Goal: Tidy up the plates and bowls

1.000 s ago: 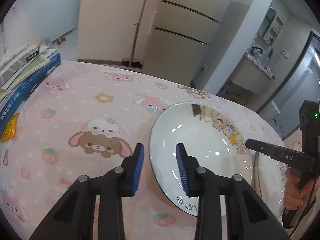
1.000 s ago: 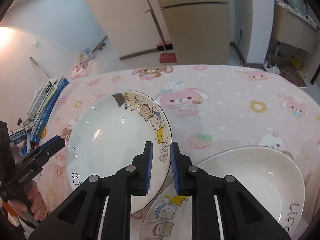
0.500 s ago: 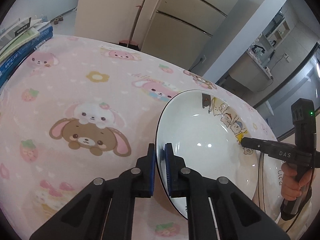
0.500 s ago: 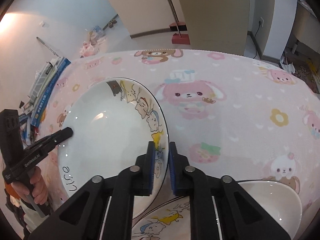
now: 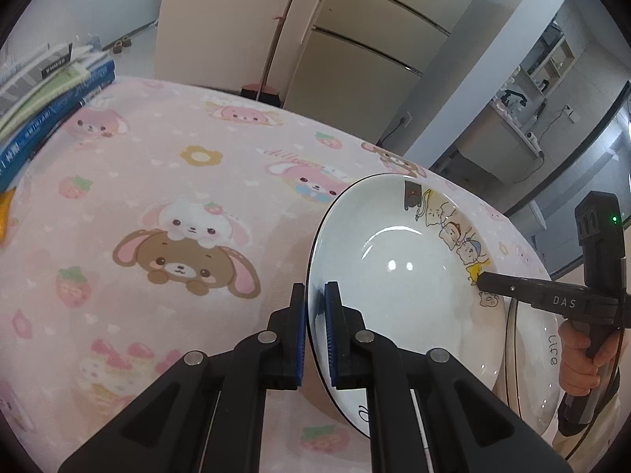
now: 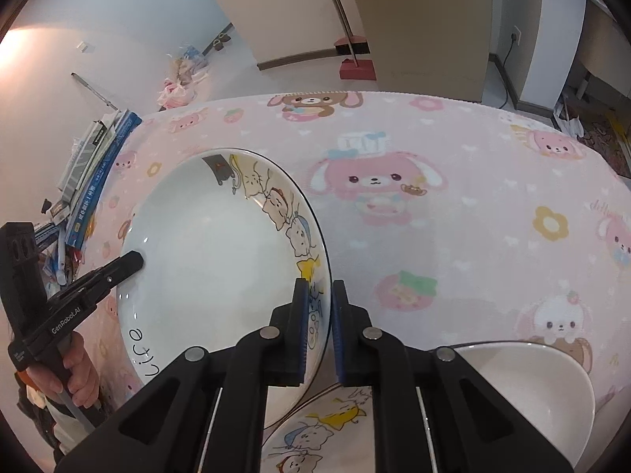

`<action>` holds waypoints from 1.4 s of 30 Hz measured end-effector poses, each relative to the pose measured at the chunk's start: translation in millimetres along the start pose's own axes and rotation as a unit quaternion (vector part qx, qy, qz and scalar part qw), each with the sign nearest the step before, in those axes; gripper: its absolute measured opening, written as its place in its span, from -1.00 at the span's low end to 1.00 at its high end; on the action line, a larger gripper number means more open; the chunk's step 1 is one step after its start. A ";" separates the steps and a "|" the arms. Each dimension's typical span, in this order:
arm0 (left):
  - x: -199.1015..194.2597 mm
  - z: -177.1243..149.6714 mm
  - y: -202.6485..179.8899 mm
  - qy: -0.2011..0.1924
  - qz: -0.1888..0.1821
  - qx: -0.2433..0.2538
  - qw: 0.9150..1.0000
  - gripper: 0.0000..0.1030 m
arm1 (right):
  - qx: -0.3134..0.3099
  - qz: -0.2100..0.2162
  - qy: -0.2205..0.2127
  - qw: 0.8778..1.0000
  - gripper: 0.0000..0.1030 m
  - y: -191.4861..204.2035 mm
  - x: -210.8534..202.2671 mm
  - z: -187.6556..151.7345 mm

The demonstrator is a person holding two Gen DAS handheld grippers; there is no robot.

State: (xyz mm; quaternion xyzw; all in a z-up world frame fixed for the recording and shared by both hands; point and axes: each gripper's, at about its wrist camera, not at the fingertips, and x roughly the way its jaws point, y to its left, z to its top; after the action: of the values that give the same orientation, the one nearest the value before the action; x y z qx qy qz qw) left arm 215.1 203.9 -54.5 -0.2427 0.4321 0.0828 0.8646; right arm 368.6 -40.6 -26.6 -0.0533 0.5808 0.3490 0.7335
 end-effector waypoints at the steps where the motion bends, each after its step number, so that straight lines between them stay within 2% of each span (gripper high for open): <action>1: -3.7 0.5 -1.8 -0.002 0.003 0.004 1.000 -0.82 | 0.002 0.002 -0.001 1.000 -0.79 0.9 -2.1 -1.3; 10: -40.6 -14.0 -5.2 0.006 0.016 0.019 1.000 -0.82 | -0.003 0.008 0.009 1.000 -0.78 24.6 -18.6 -34.1; 17: -72.8 -47.2 1.5 0.028 0.003 0.020 0.999 -0.81 | -0.009 0.018 0.008 1.000 -0.78 45.7 -43.4 -73.2; 25: -101.7 -93.4 0.2 0.038 0.001 0.038 0.999 -0.81 | -0.012 0.011 0.022 1.000 -0.78 59.6 -56.0 -121.9; 35: -98.4 -116.6 -1.0 0.049 0.001 0.063 0.997 -0.81 | 0.004 0.006 0.026 1.000 -0.79 52.0 -45.6 -145.4; 42: -82.0 -123.8 10.8 0.056 -0.010 0.049 0.997 -0.79 | 0.007 -0.009 -0.003 1.000 -0.79 52.0 -37.8 -154.9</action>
State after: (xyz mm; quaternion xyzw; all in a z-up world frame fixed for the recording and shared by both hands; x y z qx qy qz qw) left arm 73.5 158.0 -56.6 -0.2085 0.4813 0.0392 0.8505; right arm 209.4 -93.4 -25.4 -0.0528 0.5808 0.3384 0.7385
